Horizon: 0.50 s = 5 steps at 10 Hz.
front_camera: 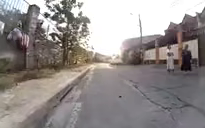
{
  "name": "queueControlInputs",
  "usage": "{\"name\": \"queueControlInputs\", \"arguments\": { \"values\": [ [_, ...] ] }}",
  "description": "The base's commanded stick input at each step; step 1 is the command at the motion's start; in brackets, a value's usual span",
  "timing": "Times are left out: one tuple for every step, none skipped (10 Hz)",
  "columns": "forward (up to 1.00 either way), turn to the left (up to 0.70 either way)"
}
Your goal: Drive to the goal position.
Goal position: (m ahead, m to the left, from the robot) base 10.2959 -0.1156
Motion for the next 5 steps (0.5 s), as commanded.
{"name": "queueControlInputs", "arguments": {
  "values": [
    [1.0,0.0],
    [1.0,0.0],
    [1.0,0.0],
    [1.0,0.0],
    [1.0,0.0]
  ]
}}
